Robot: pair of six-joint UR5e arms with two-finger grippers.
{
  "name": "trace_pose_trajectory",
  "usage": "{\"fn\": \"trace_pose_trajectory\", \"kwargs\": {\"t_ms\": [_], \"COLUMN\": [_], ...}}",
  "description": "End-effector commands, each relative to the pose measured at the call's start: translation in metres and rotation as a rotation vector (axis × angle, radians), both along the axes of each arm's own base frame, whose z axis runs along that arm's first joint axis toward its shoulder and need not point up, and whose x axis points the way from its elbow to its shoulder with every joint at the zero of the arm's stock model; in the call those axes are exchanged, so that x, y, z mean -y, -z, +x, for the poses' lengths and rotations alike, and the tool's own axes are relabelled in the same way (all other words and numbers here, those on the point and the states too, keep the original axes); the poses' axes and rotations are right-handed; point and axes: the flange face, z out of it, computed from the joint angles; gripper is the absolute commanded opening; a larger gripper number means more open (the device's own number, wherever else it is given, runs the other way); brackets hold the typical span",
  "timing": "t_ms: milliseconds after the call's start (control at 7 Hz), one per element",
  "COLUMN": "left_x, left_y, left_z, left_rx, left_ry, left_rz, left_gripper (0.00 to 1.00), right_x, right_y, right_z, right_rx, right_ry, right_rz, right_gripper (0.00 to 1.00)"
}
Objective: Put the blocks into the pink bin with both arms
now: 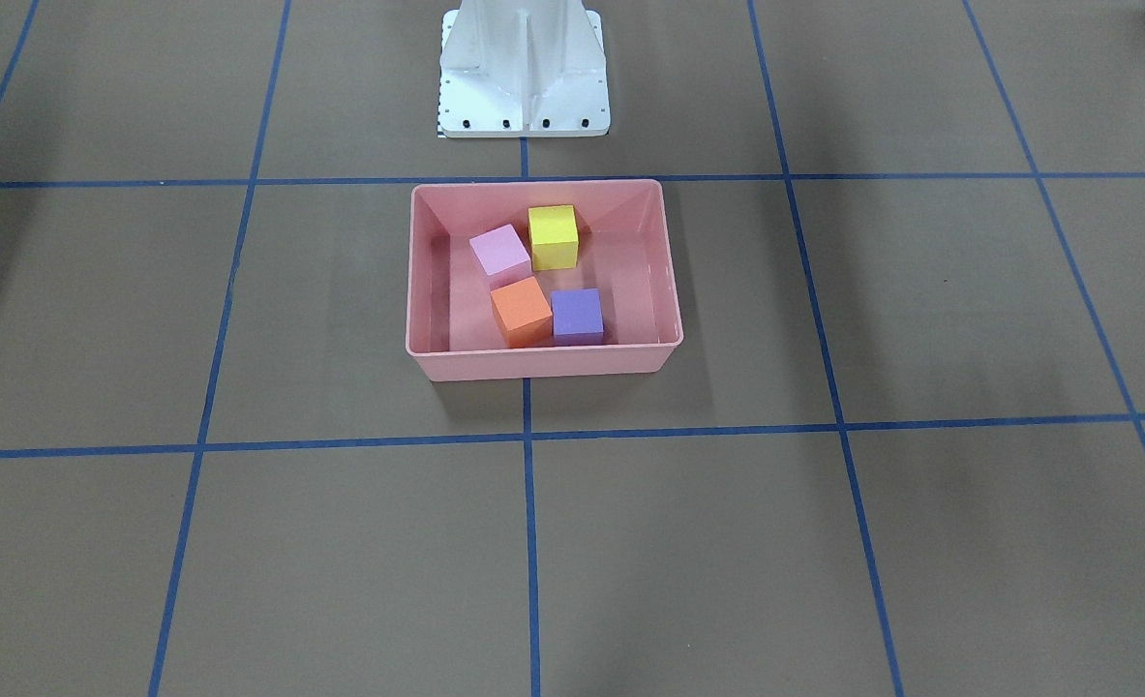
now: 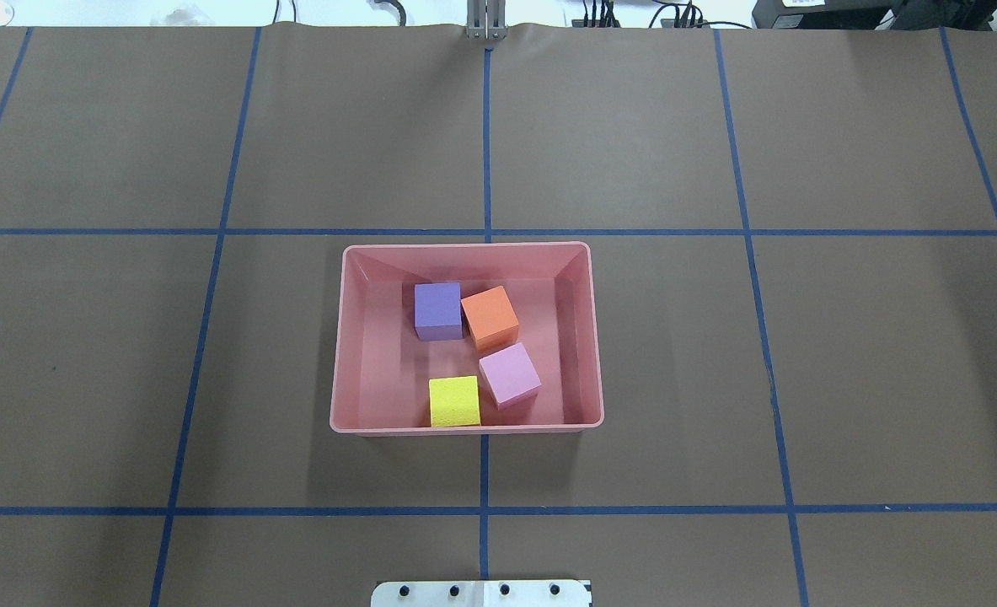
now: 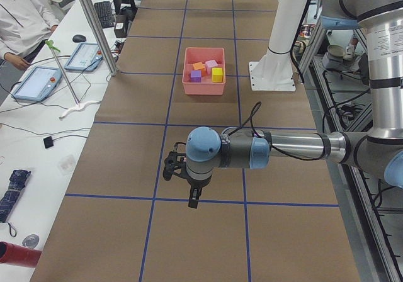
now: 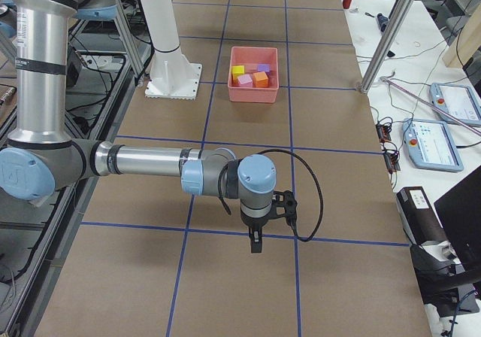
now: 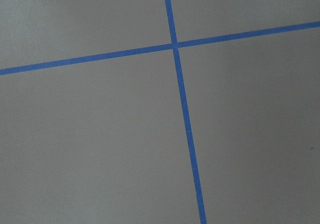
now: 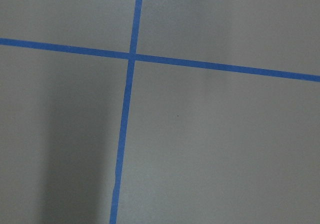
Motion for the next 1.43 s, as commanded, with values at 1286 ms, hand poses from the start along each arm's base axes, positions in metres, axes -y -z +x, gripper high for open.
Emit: {"fn": "trace_pose_trajectory", "kwargs": {"t_ms": [1286], "left_x": [-0.001], "left_y": [-0.003], "left_z": [0.001], "left_rx": [0.001], "left_ry": [-0.003], "left_rz": [-0.006], "left_gripper": [1.00], "right_x": [-0.019], "right_y": [-0.005], "right_z": [0.001], "right_rx": [-0.026], "right_ry": [-0.008], "right_rz": [-0.005], "right_gripper": [1.00]}}
